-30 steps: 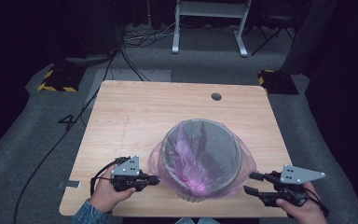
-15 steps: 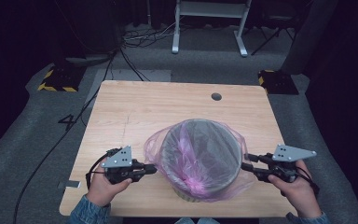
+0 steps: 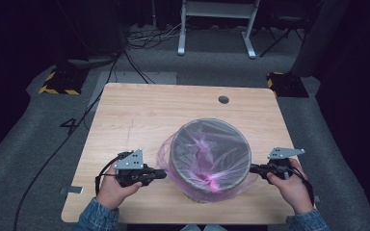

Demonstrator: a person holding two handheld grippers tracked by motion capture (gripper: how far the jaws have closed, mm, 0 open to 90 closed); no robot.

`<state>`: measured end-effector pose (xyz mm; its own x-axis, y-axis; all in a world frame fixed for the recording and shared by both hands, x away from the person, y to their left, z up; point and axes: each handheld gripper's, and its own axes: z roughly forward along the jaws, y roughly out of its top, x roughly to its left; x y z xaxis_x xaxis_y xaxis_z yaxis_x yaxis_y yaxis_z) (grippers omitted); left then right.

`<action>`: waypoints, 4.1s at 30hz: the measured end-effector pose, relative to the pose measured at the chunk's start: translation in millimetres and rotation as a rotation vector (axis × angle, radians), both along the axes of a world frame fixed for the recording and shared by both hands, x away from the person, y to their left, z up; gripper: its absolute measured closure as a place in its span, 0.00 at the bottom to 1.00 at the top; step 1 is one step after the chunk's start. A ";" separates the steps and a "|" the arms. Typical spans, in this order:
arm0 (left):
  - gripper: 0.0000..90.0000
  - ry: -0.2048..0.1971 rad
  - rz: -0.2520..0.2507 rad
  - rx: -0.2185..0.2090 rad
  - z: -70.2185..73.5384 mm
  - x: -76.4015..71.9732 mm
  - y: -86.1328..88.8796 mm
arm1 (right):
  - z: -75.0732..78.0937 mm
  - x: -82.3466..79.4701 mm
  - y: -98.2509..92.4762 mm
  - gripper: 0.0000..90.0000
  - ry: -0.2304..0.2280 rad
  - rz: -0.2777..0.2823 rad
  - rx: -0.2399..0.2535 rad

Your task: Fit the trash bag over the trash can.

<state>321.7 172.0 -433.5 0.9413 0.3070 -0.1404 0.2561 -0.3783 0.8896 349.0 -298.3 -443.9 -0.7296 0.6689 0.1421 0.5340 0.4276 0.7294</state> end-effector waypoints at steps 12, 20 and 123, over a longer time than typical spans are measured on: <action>1.00 0.012 0.024 -0.025 -4.5 2.5 1.2 | -30.9 5.9 -11.9 1.00 0.081 -0.071 -0.022; 1.00 0.077 0.036 0.063 -23.3 10.1 -6.3 | -23.3 4.4 -9.5 1.00 0.019 -0.078 -0.015; 1.00 0.087 0.220 0.183 -19.7 11.9 1.5 | -22.3 -1.2 -11.7 1.00 -0.024 -0.021 -0.074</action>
